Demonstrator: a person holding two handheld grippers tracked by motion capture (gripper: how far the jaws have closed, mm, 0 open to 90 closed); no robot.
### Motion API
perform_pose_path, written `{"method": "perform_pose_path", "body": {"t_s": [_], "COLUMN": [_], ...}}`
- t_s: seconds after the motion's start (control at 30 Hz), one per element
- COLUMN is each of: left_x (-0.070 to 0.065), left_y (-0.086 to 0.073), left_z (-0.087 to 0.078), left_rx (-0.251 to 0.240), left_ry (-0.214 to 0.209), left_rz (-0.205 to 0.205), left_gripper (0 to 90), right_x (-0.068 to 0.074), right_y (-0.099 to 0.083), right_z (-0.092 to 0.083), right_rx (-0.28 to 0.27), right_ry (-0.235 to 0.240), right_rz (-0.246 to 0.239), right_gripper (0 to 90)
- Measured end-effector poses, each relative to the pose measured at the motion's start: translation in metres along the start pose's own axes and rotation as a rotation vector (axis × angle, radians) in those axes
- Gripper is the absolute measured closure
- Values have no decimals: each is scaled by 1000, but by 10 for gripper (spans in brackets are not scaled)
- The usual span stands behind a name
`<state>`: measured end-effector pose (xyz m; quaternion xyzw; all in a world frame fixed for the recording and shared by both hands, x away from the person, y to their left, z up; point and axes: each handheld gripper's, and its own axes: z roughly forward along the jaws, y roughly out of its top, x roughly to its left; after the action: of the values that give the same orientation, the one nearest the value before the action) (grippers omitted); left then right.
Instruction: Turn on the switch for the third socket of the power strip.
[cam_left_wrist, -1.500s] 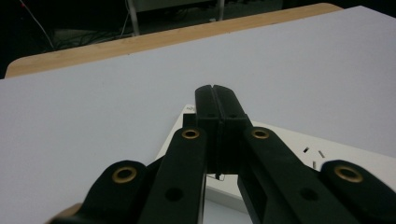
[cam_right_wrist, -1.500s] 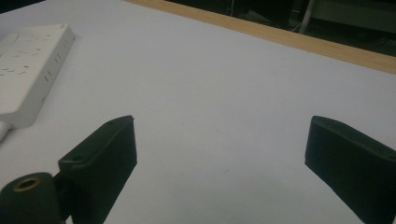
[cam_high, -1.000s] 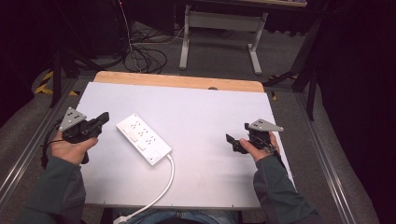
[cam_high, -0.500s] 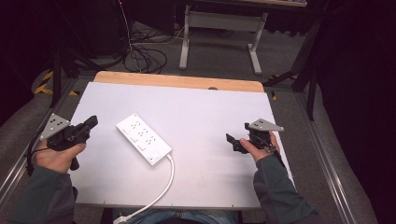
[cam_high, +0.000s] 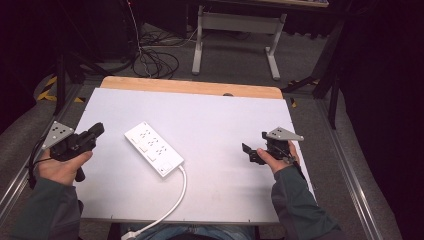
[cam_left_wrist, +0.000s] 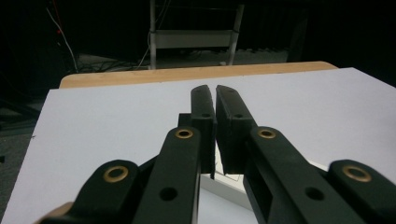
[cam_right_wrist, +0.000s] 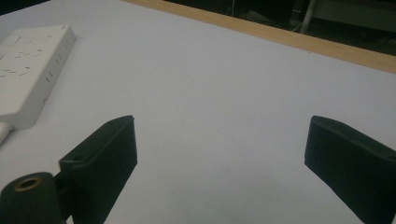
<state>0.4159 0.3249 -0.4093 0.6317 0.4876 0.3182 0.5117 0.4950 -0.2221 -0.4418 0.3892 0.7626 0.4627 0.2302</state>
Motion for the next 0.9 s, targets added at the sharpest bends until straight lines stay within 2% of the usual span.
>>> {"method": "perform_pose_path", "body": {"t_s": [0.1,0.27,0.47,0.73,0.9], "left_x": [0,-3,-3,-3,-2], "left_y": [0,0,1,1,1], "left_z": [0,-1,0,0,1], "left_rx": [-2,-1,-10,-8,-5], "left_ry": [5,19,25,27,45], "left_rz": [-1,1,-3,-5,-13], "left_gripper": [834,754,582,490,364], "right_x": [0,0,0,0,-1], "right_y": [0,0,0,0,0], "right_z": [0,0,0,1,0], "right_rx": [4,2,3,5,5], "right_ry": [-1,0,-2,-3,-3], "right_rz": [-2,1,3,2,0], "right_gripper": [98,98,99,98,98]}}
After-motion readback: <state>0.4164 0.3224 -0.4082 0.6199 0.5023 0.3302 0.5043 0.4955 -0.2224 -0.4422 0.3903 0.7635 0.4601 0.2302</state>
